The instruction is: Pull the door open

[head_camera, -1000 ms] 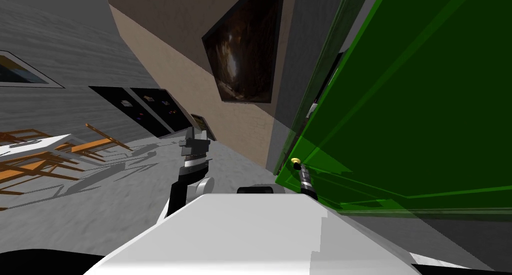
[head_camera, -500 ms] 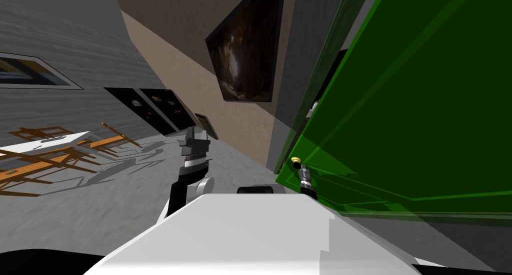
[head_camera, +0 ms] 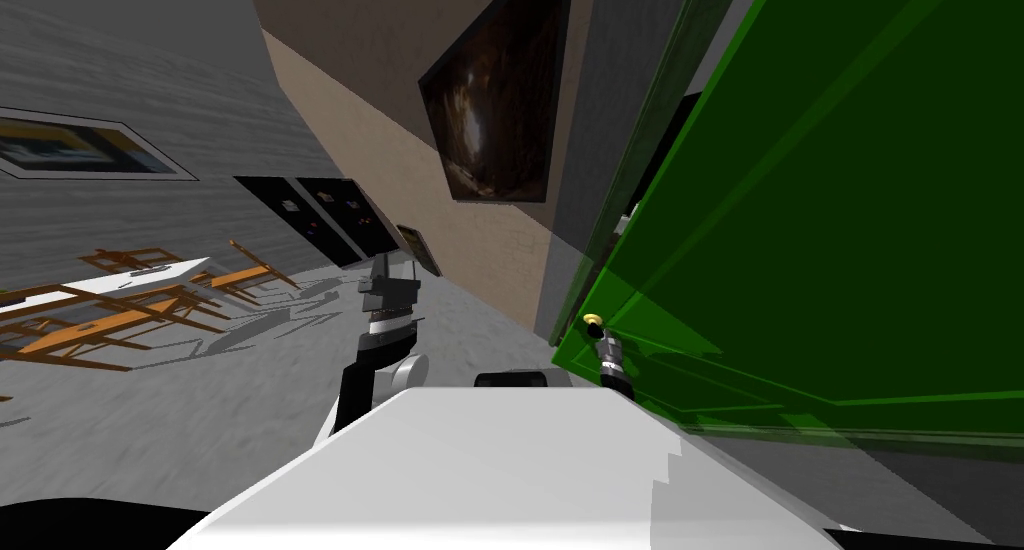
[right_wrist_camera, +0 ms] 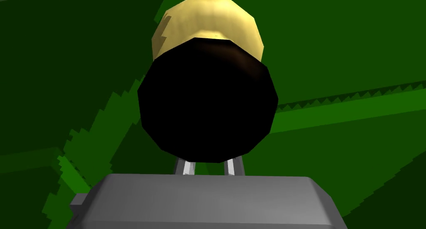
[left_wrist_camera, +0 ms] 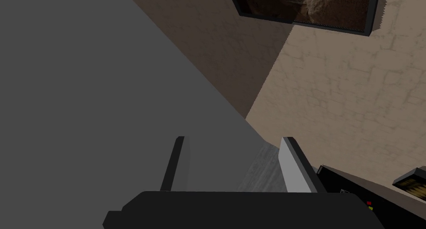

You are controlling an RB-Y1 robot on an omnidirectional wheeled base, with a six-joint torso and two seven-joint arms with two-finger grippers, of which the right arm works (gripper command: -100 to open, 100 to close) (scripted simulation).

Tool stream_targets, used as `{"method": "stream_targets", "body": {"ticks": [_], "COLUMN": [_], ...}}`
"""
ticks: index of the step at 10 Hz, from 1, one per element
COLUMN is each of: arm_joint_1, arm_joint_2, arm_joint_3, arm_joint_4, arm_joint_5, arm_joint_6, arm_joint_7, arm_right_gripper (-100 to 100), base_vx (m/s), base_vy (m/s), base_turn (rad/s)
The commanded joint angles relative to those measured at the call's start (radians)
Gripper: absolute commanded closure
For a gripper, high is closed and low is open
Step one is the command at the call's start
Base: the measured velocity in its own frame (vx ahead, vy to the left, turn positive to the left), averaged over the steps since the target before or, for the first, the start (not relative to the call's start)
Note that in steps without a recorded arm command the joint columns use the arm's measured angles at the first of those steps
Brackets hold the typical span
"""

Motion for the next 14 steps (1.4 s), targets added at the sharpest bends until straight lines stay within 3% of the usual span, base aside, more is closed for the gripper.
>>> {"method": "stream_targets", "body": {"ticks": [1, 2, 4, 5, 6, 14], "arm_joint_1": [-0.021, -0.021, -0.026, -0.026, -0.015, -0.014], "arm_joint_2": [0.002, 0.002, -0.009, -0.009, -0.01, 0.01], "arm_joint_3": [0.032, 0.032, 0.06, 0.06, 0.053, 0.091], "arm_joint_4": [-0.006, -0.006, 0.0, 0.0, 0.025, -0.001], "arm_joint_5": [-0.027, -0.027, -0.082, -0.082, -0.103, -0.189], "arm_joint_6": [-0.016, -0.016, -0.014, -0.014, 0.0, 0.005], "arm_joint_7": [-0.05, -0.057, -0.122, -0.141, -0.16, -0.327], "arm_right_gripper": [100, 100, 100, 100, -100, -100], "base_vx": [-0.052, -0.044, -0.056, -0.056, -0.053, -0.069], "base_vy": [-0.006, -0.01, -0.001, -0.007, -0.029, -0.002], "base_turn": [0.06, 0.045, 0.087, 0.036, -0.004, 0.031]}}
